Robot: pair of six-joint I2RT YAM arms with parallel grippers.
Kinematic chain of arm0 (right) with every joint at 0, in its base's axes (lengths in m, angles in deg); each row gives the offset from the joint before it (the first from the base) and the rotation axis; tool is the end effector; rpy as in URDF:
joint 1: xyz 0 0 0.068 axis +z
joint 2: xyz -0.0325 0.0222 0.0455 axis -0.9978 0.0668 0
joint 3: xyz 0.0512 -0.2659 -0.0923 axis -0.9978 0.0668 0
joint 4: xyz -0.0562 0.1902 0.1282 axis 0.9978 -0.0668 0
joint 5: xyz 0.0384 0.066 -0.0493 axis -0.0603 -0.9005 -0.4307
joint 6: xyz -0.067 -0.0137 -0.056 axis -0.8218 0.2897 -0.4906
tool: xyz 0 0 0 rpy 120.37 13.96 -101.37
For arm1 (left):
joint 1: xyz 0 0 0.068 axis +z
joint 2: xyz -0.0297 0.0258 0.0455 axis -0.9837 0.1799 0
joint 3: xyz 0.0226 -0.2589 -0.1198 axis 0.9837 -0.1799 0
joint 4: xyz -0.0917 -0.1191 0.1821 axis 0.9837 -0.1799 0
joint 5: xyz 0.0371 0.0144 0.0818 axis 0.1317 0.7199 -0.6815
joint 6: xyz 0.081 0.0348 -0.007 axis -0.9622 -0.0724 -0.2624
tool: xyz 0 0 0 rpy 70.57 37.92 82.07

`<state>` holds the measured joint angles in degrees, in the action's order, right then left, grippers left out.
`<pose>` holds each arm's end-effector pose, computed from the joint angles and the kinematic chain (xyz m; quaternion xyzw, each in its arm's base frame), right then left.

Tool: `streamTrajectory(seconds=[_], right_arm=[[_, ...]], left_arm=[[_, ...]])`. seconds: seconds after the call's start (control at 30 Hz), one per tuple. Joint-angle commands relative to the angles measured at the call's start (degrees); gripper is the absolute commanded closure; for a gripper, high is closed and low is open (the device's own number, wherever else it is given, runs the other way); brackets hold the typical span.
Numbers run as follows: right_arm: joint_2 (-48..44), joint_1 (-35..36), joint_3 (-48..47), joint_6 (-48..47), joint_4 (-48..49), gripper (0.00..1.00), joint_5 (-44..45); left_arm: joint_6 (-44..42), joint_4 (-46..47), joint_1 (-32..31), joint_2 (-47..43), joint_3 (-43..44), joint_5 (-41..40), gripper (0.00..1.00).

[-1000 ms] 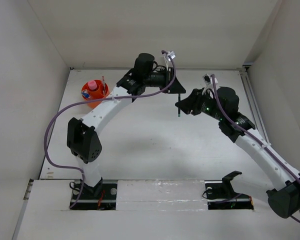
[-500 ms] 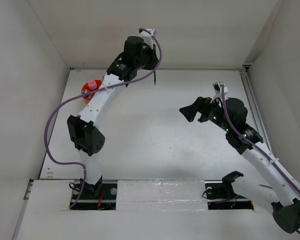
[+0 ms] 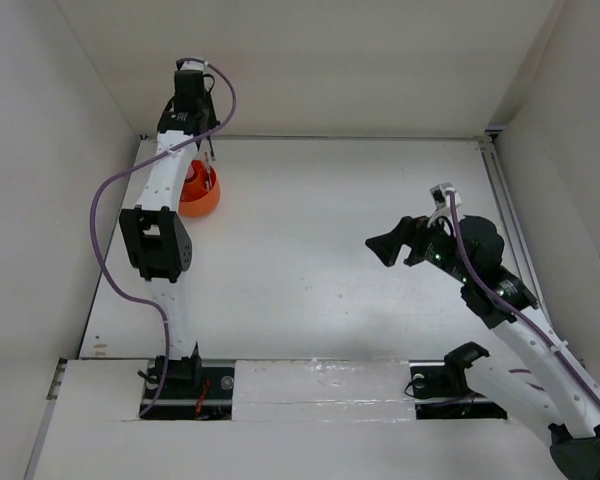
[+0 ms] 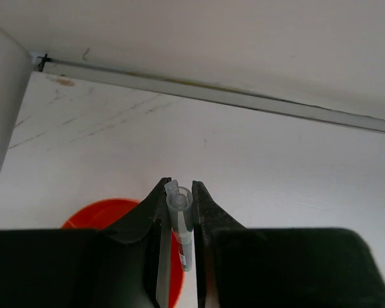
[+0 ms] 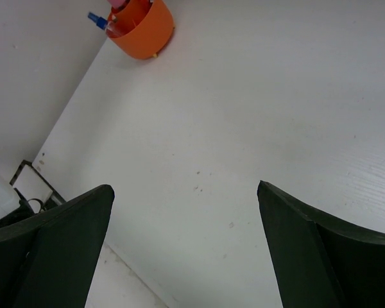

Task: Sort the stationery into containers
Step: Place the stationery into the container

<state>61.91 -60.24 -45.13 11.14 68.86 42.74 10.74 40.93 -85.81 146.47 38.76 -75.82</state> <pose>0.1507 0.0948 0.3379 -0.0865 0.7724 0.3536 0.5204 0.5181 -0.0468 0.3723 -0.0286 0.8166 -0.0093 0.5764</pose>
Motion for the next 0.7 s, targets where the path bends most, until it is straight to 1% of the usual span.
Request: streamTrajectory(seconds=[0.0,0.13,0.4,0.67], right_arm=[[-0.3,-0.2,1.2,0.0,0.9,0.00,-2.6],[-1.4,-0.2,2.3,0.0,1.4,0.00,-2.6],[-0.8,-0.2,2.3,0.0,2.0,0.00,-3.2],[-0.8,0.3,2.8,0.0,2.0,0.00,-3.2]], left_arm=[[-0.2,3.5,-0.2,-2.1,-2.8,-3.9,1.00],[-1.2,5.5,0.4,-2.1,-6.4,-6.7,1.00],[-2.5,6.6,0.4,-3.7,-11.7,-10.9,1.00],[-2.6,7.3,0.9,-4.3,-13.7,-10.1,1.00]])
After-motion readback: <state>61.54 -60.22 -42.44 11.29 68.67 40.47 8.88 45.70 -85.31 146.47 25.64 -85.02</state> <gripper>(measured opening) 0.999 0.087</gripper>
